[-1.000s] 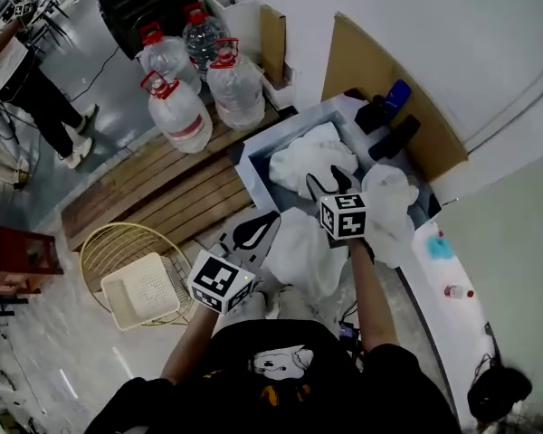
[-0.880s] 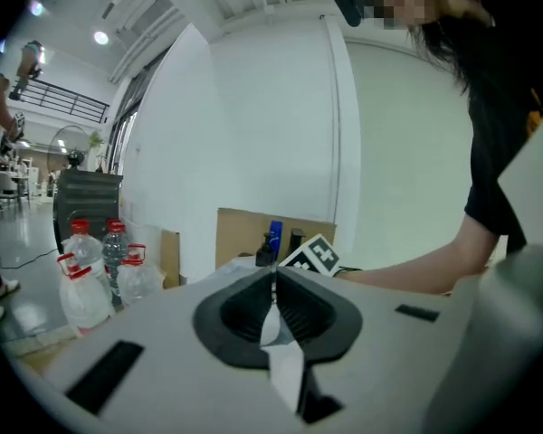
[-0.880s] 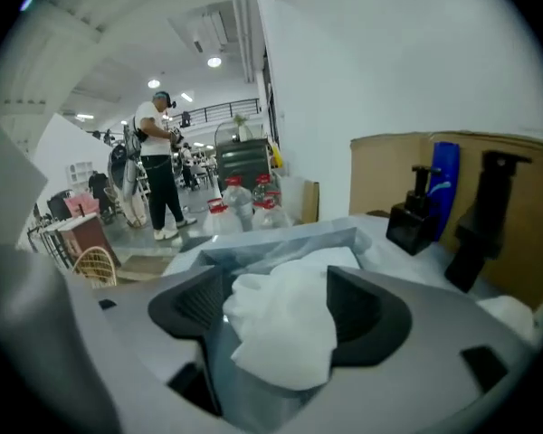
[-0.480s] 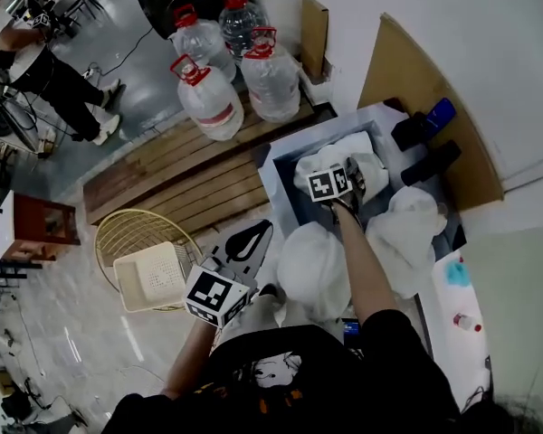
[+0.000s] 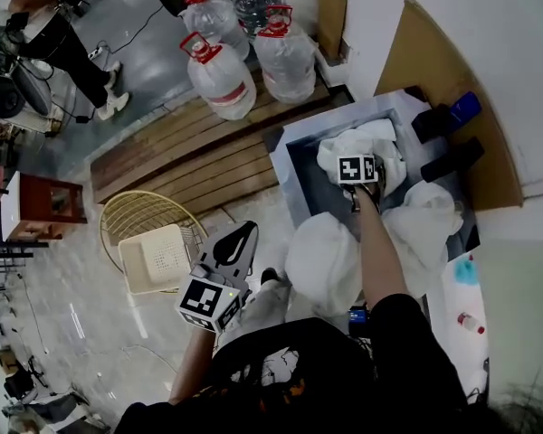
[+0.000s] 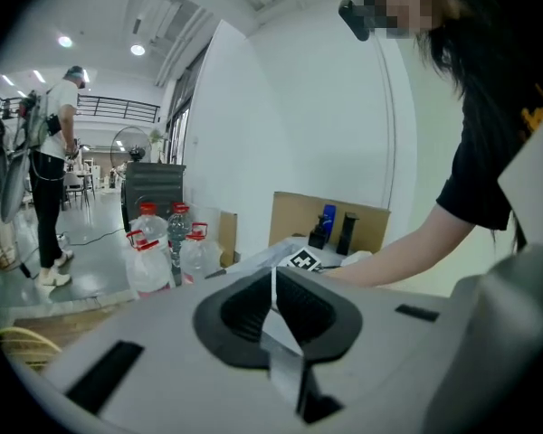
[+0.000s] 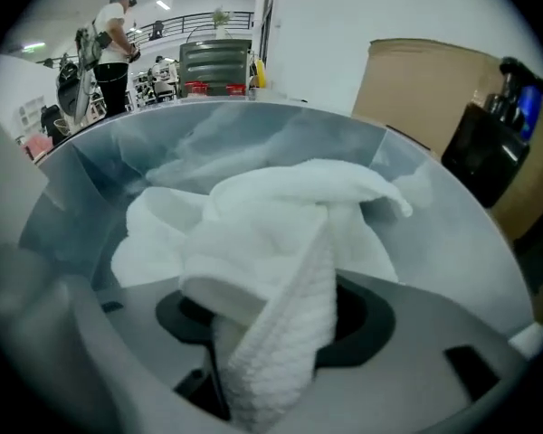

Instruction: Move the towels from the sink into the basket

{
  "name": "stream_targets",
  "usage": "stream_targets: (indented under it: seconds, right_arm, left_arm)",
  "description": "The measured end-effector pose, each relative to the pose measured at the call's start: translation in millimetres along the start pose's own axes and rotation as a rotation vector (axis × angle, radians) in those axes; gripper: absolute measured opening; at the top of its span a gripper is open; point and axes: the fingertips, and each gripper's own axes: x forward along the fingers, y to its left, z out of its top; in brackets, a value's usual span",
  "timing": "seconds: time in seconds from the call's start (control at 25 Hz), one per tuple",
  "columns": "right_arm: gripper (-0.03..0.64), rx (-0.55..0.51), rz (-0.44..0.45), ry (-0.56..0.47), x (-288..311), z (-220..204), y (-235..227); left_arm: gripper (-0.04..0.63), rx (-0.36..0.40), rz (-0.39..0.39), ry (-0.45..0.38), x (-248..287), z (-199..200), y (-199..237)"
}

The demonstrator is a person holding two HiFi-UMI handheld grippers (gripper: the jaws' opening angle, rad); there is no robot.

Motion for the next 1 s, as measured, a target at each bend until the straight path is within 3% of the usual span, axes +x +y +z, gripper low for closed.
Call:
stream_targets:
  seconds: [0.12,0.2,0.36,0.64,0.84,1.0]
  right_arm:
    - [0.185,-0.016,0.032,-0.069,-15.8,3.7,0.6]
    - [0.155,-0.048,0.068,-0.129,-34.4,10.1,3.9]
    - [0.149,-0.089,0.093,-0.257,-85.7,29.1,-0.5]
    - [0.149,-0.104,0.120,-0.578,-228.6,87.1,9.6]
    - [0.149,-0.169,0.139,-0.797,-342.8,127.3,38.7]
    - [0.149,-0.257,0.159,-0.945,-427.6,145.8,87.5]
  left_arm:
    - [0.018,-0.006,0.000,-0.003,-8.0,-2.3,-1.2]
    - [0.018,-0.006,-0.001,-0.012,-12.9,-0.9,-0.7]
    - [0.018,0.000,-0.007,-0.032,-19.4,1.3,0.9]
    - [0.018,0.020,-0.072,-0.097,-41.1,11.6,-4.9]
    - [0.018,0.029,-0.094,-0.152,-66.6,18.8,-3.5]
    - [0.018,0.025,-0.077,-0.183,-98.6,14.5,8.3]
